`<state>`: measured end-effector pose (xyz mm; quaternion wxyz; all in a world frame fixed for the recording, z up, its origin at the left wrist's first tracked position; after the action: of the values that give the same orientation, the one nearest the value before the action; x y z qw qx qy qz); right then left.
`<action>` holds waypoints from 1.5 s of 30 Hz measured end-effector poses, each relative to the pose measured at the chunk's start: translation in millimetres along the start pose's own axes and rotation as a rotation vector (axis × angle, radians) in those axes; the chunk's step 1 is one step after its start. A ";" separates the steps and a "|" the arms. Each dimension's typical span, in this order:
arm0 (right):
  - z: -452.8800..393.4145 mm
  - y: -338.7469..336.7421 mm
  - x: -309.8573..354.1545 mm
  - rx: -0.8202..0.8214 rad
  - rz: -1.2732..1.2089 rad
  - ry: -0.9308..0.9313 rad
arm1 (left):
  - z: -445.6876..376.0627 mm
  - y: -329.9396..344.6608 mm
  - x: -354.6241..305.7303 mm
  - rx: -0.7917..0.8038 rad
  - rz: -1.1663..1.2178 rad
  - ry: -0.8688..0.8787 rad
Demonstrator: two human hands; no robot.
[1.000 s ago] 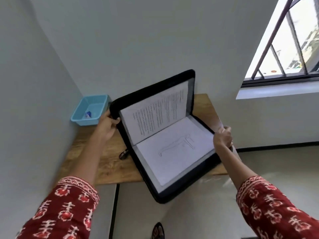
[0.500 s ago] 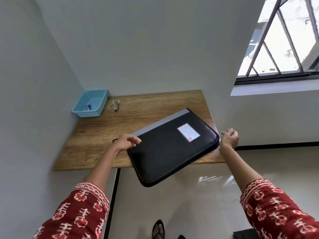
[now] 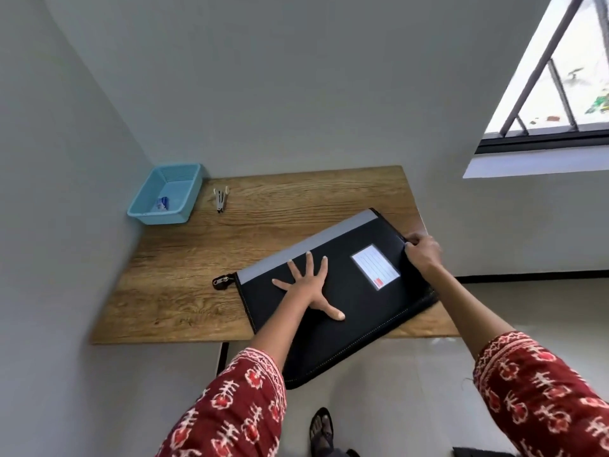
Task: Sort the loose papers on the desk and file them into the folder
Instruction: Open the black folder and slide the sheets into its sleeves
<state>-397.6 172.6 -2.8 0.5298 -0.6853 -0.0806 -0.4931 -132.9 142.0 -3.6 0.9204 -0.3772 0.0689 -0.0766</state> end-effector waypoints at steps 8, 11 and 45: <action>-78.8 57.4 52.5 0.193 -0.199 -0.019 | -44.6 -46.0 16.8 0.010 -0.054 0.019; -98.7 80.5 73.1 0.210 0.143 -0.077 | -58.2 -56.1 20.8 -0.013 -0.045 0.028; 113.3 255.7 214.2 -0.173 0.233 -0.388 | -108.2 -98.0 204.5 -0.190 0.398 0.530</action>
<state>-61.6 66.8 0.4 0.4971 -0.8147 -0.0589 -0.2928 38.5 -40.4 -25.1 0.8283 -0.4073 0.3845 0.0159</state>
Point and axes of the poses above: each hand's wrist, its own z-axis away from the middle knuckle, its own y-axis out of the palm, x = y × z, the point moved 6 cm from there along -z, towards the middle knuckle, and after that the axes turned 11 degrees about -y, right-handed, at the moved point
